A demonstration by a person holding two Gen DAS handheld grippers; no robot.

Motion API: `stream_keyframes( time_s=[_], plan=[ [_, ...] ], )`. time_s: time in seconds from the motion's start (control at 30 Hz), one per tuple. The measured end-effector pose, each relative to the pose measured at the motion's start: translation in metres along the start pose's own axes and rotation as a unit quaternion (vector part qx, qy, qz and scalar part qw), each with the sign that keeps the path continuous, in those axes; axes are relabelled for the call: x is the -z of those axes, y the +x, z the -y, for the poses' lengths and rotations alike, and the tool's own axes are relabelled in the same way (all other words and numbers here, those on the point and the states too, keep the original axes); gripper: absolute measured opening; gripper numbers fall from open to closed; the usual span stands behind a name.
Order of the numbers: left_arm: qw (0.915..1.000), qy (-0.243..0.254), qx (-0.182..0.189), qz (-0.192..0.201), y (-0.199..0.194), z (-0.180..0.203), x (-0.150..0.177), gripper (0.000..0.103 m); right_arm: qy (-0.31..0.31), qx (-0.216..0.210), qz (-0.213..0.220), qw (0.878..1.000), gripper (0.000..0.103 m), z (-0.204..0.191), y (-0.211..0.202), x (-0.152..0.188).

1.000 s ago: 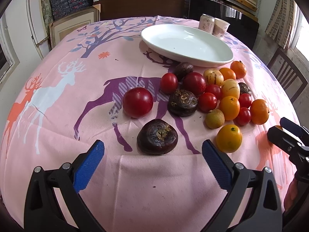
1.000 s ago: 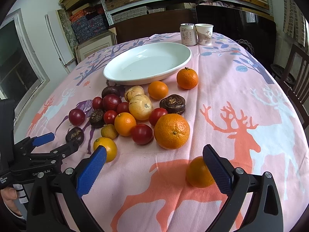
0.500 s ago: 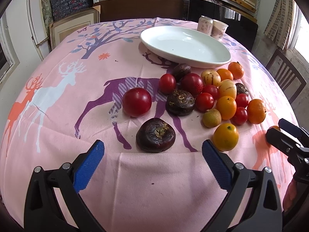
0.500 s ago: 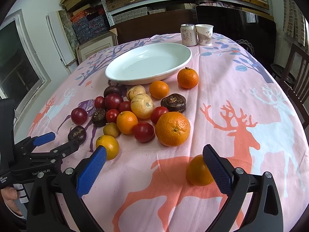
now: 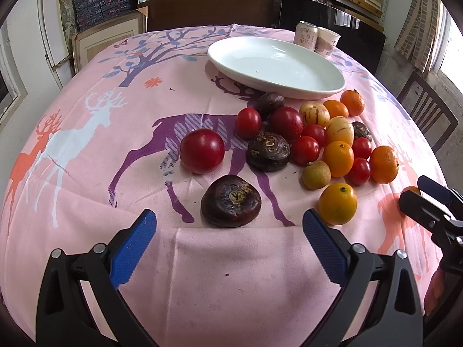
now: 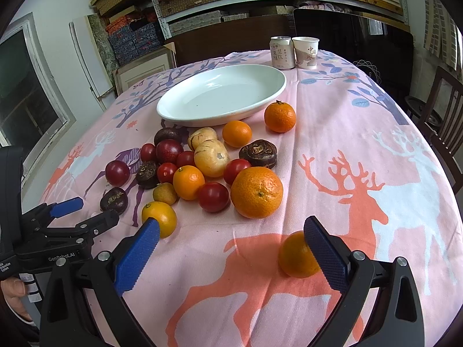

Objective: Organize fruits
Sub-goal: 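Grasp the dark brown fruit with the left tool while the right tool grasps a small orange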

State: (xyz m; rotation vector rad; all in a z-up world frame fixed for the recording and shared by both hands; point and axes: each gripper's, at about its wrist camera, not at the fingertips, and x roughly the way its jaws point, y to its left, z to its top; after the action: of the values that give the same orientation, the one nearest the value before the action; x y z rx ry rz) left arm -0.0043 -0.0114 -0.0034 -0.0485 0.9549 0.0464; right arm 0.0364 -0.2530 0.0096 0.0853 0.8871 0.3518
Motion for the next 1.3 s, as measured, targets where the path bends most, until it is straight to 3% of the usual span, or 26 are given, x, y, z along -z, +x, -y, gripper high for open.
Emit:
stream_keyframes(
  time_s=[0.33, 0.47, 0.57, 0.77, 0.8, 0.83, 0.97, 1.13, 1.3],
  plan=[
    [0.9989, 0.031, 0.029, -0.019, 0.01, -0.012, 0.002, 0.099, -0.018, 0.03, -0.007, 0.999, 0.1, 0.01, -0.004, 0.003],
    [0.9987, 0.016, 0.044, -0.02, 0.014, -0.02, 0.002, 0.099, -0.015, 0.029, -0.005, 0.999, 0.1, 0.012, -0.004, 0.002],
    [0.9979, -0.003, 0.058, -0.029, 0.021, -0.023, 0.002, 0.086, -0.02, 0.027, -0.004, 0.999, 0.1, 0.012, -0.005, 0.003],
    [0.9973, 0.015, 0.062, -0.035, 0.025, -0.016, -0.008, 0.064, -0.021, 0.025, -0.002, 0.999, 0.1, 0.013, -0.006, 0.004],
    [0.9978, 0.018, 0.056, -0.031, 0.026, -0.015, -0.009, 0.058, -0.022, 0.025, -0.003, 0.999, 0.1, 0.013, -0.006, 0.004],
    [0.9981, 0.023, 0.052, -0.025, 0.027, -0.013, -0.009, 0.045, -0.023, 0.026, -0.003, 0.999, 0.1, 0.013, -0.006, 0.004],
    [0.9977, 0.046, 0.047, -0.014, 0.024, -0.007, -0.006, 0.044, -0.038, 0.04, -0.01, 0.998, 0.1, 0.013, -0.007, 0.003],
    [0.9978, 0.043, 0.051, -0.001, 0.015, -0.009, -0.006, 0.044, -0.081, 0.073, -0.029, 0.994, 0.1, 0.024, -0.013, 0.006],
    [0.9971, 0.038, 0.066, -0.004, 0.015, -0.008, -0.007, 0.044, -0.078, 0.107, -0.047, 0.99, 0.1, 0.039, -0.007, 0.013]
  ],
)
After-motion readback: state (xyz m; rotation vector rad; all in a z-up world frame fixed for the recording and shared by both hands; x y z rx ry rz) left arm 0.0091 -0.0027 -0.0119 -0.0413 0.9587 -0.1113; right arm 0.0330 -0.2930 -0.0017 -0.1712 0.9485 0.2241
